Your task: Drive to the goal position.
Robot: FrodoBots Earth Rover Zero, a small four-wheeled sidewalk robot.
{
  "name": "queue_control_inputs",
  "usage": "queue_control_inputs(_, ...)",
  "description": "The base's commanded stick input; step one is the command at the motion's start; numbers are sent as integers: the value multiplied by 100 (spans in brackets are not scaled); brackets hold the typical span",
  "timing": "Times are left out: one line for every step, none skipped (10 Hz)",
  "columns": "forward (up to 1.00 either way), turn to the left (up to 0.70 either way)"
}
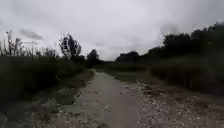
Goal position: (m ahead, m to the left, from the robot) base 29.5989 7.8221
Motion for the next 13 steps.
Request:
queue_control_inputs(70, 0)
queue_control_inputs(70, 0)
queue_control_inputs(70, 0)
queue_control_inputs(70, 0)
queue_control_inputs(70, 0)
queue_control_inputs(70, 0)
queue_control_inputs(70, 0)
queue_control_inputs(70, 0)
queue_control_inputs(70, 0)
queue_control_inputs(70, 0)
queue_control_inputs(70, 0)
queue_control_inputs(70, 0)
queue_control_inputs(70, 0)
